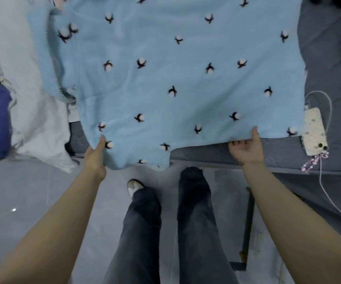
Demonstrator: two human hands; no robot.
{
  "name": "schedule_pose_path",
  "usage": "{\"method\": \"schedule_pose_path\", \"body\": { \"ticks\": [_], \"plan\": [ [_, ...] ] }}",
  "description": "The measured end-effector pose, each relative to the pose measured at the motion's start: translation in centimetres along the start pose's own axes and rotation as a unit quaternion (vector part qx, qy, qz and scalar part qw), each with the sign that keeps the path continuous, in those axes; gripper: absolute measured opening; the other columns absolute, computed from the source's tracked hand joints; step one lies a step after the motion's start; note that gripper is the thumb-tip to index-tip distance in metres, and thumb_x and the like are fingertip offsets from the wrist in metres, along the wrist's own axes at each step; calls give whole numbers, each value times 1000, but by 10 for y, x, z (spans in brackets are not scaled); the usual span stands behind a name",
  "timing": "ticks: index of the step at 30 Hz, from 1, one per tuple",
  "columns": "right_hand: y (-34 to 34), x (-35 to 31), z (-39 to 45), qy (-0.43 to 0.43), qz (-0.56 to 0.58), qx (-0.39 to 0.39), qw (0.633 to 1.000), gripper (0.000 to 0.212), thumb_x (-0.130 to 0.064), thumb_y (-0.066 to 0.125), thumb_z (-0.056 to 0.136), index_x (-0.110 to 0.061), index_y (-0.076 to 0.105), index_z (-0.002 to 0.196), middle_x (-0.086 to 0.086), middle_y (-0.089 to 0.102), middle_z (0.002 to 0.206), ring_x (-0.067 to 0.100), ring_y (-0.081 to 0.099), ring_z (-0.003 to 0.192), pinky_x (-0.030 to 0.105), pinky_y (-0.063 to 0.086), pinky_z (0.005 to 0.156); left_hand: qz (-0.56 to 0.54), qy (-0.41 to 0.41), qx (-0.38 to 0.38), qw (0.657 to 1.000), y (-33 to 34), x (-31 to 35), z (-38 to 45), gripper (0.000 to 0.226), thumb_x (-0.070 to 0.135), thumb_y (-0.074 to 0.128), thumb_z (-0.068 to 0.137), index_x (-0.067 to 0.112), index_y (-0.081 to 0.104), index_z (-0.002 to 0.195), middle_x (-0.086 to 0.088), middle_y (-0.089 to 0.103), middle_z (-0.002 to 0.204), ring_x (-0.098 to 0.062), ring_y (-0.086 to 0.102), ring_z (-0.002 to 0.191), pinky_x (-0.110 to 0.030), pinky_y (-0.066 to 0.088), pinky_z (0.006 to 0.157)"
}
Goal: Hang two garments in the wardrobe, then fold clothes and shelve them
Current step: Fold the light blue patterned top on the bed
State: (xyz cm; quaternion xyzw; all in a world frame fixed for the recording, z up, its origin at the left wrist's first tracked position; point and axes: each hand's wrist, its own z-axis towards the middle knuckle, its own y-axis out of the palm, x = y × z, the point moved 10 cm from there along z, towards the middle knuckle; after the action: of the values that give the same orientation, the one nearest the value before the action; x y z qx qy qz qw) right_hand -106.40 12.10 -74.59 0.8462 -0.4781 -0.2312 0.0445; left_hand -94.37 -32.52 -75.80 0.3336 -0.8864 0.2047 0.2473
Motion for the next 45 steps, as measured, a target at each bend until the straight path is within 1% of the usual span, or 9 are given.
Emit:
{"method": "schedule_pose_path", "body": {
  "ticks": [7, 14, 24, 30, 34, 37, 39, 43, 45],
  "plan": [
    [-20, -107, 33, -77, -83, 51, 992, 35, -38, 49, 99, -14, 58, 124, 7, 55, 140, 23, 54, 127, 39, 45, 104, 60, 70, 206, 974, 8, 5, -18, 44, 33, 55, 98, 4, 54, 131, -10, 58, 134, -25, 55, 122, -29, 44, 95],
    [-101, -104, 29, -42, -141, 125, 981, 20, -32, 56, 96, -17, 61, 108, 0, 64, 124, 8, 67, 86, 27, 52, 93, 60, 51, 226, 971, 4, 5, -24, 41, 33, 52, 100, 6, 56, 131, -9, 59, 132, -23, 57, 113, -28, 44, 94],
    [-94, -131, 25, -81, -189, 169, 964, 34, -34, 61, 94, -18, 55, 123, 2, 59, 132, 17, 57, 120, 35, 52, 95, 97, 59, 217, 970, -25, 0, -36, 40, 38, 57, 96, 7, 61, 122, -9, 63, 121, -18, 56, 99, -28, 43, 84],
    [-72, -142, 5, -47, -132, 126, 982, 9, -19, 53, 95, -18, 61, 92, -6, 71, 71, 6, 66, 65, 21, 56, 56, 76, 3, 170, 982, -29, 23, -50, 49, 39, 63, 91, 8, 57, 128, -5, 62, 121, -22, 59, 103, -36, 49, 91],
    [-28, -168, -4, -16, -137, 86, 987, 13, -11, 52, 81, -20, 49, 72, -8, 47, 41, 4, 44, 40, 13, 42, 40, -21, -44, 78, 996, -4, 75, -65, 40, 29, 63, 91, 14, 58, 128, 1, 65, 117, -19, 66, 94, -33, 53, 78],
    [17, -183, -6, 5, -147, 61, 987, 4, -15, 55, 79, -15, 57, 82, -4, 58, 59, 4, 54, 50, 11, 47, 45, -47, -85, -39, 995, 34, 112, -77, 20, 16, 67, 76, 17, 72, 95, 6, 74, 77, -9, 69, 62, -26, 54, 57],
    [42, -191, 2, 2, -131, 65, 989, 18, -18, 51, 94, -9, 65, 102, 1, 71, 74, 8, 69, 63, 16, 56, 63, -75, -69, -25, 994, 48, 139, -72, 15, 5, 54, 90, 18, 61, 84, 10, 66, 52, 0, 62, 48, -17, 51, 48],
    [87, -192, 35, 17, -121, 51, 991, 32, -22, 50, 100, -6, 61, 126, 7, 74, 82, 15, 70, 79, 21, 58, 72, -240, -82, 33, 967, 78, 162, -32, 39, 22, 45, 102, 13, 54, 65, 4, 57, 42, -5, 57, 40, -15, 50, 48],
    [100, -189, 54, 15, -143, 34, 989, 38, -25, 47, 101, -6, 54, 133, 10, 69, 110, 19, 66, 101, 24, 54, 88, -242, -54, 22, 969, 96, 161, -9, 33, 19, 44, 103, 8, 56, 74, 1, 61, 50, -7, 61, 47, -12, 53, 63]
  ]
}}
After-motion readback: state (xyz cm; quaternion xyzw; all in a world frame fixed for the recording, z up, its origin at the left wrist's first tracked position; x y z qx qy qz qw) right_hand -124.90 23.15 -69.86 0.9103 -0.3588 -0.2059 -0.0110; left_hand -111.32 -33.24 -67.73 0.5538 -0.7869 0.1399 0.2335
